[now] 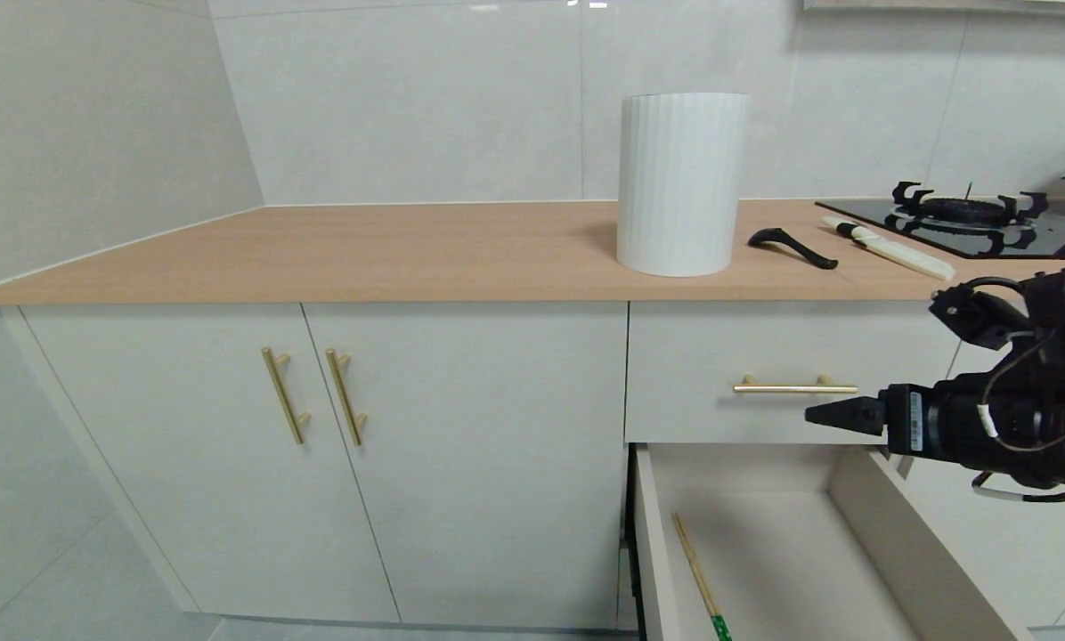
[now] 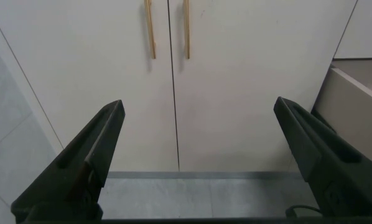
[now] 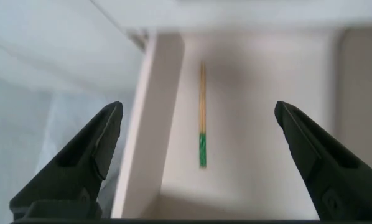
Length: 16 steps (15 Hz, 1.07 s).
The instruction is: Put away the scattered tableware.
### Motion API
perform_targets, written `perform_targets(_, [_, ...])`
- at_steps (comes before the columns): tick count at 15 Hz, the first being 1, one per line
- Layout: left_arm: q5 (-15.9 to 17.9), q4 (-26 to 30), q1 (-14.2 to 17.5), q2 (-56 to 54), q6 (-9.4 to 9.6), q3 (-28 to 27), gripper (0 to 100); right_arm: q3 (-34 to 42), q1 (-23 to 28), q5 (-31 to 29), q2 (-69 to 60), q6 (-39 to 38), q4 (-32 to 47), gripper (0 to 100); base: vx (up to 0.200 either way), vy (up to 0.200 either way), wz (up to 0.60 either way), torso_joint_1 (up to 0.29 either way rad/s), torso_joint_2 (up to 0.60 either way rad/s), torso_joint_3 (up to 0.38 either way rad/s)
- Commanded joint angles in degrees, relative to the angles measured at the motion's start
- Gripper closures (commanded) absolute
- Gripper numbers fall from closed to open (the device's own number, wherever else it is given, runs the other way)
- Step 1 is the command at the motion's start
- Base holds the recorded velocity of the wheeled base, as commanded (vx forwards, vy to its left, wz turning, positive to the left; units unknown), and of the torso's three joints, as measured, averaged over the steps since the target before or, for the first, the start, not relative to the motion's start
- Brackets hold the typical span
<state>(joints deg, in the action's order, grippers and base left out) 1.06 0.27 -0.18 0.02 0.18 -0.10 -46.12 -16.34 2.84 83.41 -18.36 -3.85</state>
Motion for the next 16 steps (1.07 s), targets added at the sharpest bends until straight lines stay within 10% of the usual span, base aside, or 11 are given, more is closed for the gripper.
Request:
perform_targets(1, [-0.01, 0.00, 0.01, -0.02, -0.01, 0.01, 0, 0.50, 0.34, 0.06, -5.10, 1.31, -0.10, 0, 0.000, 0.000, 0.00, 0.000, 0.00, 0.000])
perform_targets(16, [-0.01, 0.00, 0.01, -0.02, -0.01, 0.01, 0, 1.47, 0.34, 0.06, -3.95, 1.48, -0.45, 0, 0.000, 0.000, 0.00, 0.136, -0.39, -0.255])
